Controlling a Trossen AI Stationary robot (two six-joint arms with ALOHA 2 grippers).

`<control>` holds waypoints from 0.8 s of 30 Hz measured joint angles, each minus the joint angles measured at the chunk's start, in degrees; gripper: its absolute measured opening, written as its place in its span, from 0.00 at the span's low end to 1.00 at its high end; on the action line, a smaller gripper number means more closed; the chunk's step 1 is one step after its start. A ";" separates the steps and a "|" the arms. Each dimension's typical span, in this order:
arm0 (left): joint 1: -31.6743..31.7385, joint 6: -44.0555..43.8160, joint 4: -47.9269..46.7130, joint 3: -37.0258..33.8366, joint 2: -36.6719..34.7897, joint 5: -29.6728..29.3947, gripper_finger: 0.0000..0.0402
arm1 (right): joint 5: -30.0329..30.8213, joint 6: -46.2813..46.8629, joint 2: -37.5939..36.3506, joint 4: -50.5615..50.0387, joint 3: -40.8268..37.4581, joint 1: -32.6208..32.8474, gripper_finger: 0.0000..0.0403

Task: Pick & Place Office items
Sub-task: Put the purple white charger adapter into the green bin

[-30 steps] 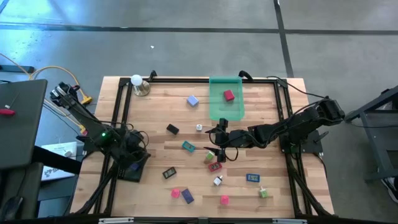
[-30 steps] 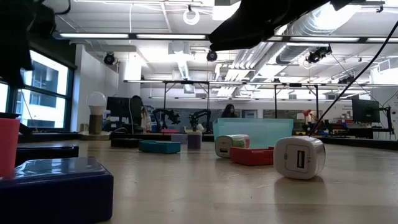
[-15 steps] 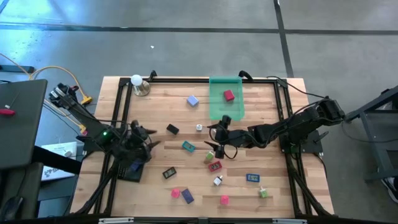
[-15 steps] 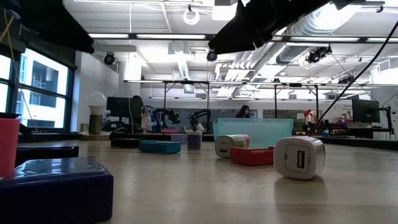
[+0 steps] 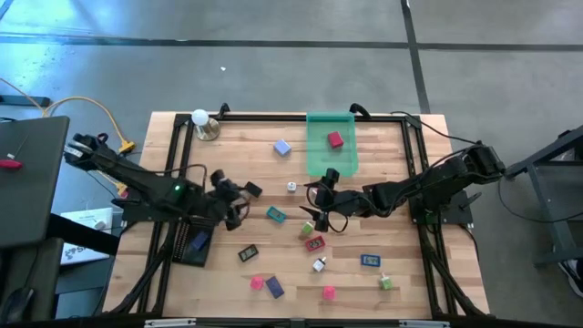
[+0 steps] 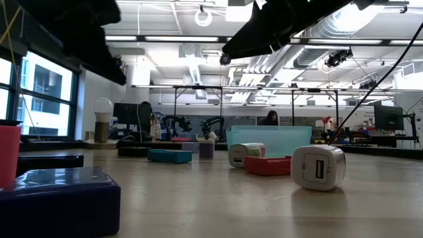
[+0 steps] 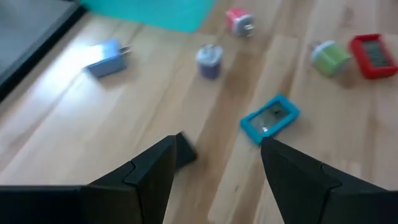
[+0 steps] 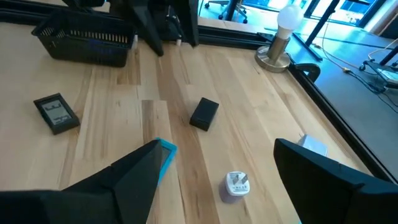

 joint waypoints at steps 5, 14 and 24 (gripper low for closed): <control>7.46 12.26 9.97 0.00 1.24 11.15 0.57 | 4.94 0.00 -0.50 -1.19 -0.03 0.58 0.74; 20.50 25.30 20.86 0.00 7.54 28.75 0.57 | 6.52 0.07 -1.62 -1.72 -0.04 1.86 0.74; 25.48 32.74 36.03 0.00 23.34 32.30 0.57 | 6.55 1.64 -1.71 -3.17 -0.04 2.43 0.74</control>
